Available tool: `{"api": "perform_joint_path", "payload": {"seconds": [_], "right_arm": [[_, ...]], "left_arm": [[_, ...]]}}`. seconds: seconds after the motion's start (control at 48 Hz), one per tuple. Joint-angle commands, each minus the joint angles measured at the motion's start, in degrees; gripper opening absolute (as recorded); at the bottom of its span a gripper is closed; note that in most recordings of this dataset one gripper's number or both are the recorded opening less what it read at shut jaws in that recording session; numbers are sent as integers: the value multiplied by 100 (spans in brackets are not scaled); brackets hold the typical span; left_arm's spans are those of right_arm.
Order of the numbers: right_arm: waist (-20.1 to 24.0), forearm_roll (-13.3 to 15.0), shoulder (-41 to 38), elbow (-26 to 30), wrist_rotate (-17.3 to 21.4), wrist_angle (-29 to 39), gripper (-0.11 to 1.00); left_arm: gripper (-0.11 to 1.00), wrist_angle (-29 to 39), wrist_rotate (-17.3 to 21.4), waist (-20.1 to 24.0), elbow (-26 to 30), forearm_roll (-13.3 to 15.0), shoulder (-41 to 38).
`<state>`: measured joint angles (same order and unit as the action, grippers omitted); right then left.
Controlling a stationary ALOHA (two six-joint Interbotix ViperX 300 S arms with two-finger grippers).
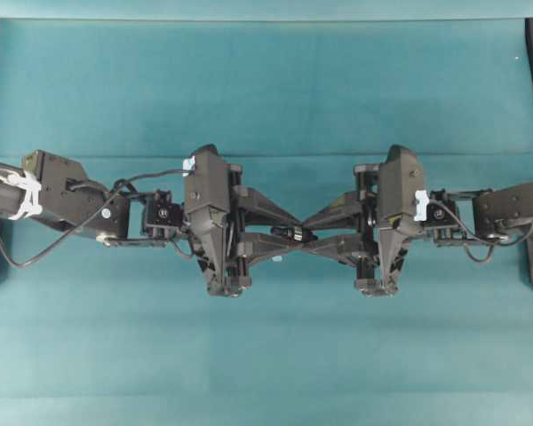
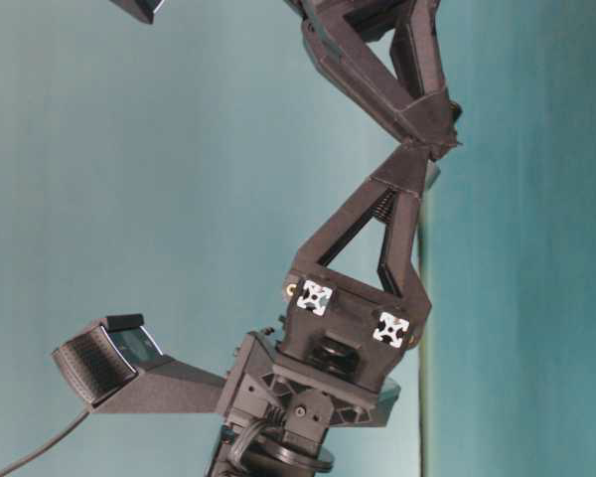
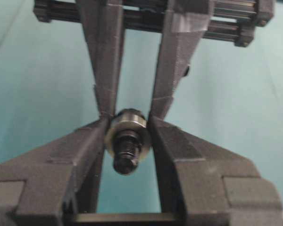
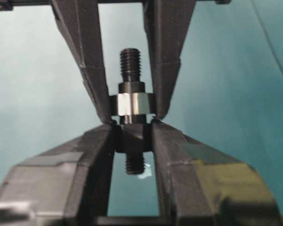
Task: Insert the washer onto the shaft with both hands.
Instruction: 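Push the washer with the left gripper onto the shaft toward the right gripper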
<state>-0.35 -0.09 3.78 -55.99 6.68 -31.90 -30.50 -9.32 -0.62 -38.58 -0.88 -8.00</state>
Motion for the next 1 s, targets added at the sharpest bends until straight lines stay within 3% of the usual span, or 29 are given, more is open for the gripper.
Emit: {"api": "perform_joint_path", "payload": {"seconds": [0.0,0.416,0.979], "right_arm": [[-62,-18,53,149,-35,-53,0],[-62,-26,53,158,-35,-53,0],[-62,-18,53,158,-35,-44,0]], "left_arm": [[36,0,18,-62,79,-9,26],[36,369,9,-44,132,-9,18],[36,378,18,-44,220,-18,-9]]}}
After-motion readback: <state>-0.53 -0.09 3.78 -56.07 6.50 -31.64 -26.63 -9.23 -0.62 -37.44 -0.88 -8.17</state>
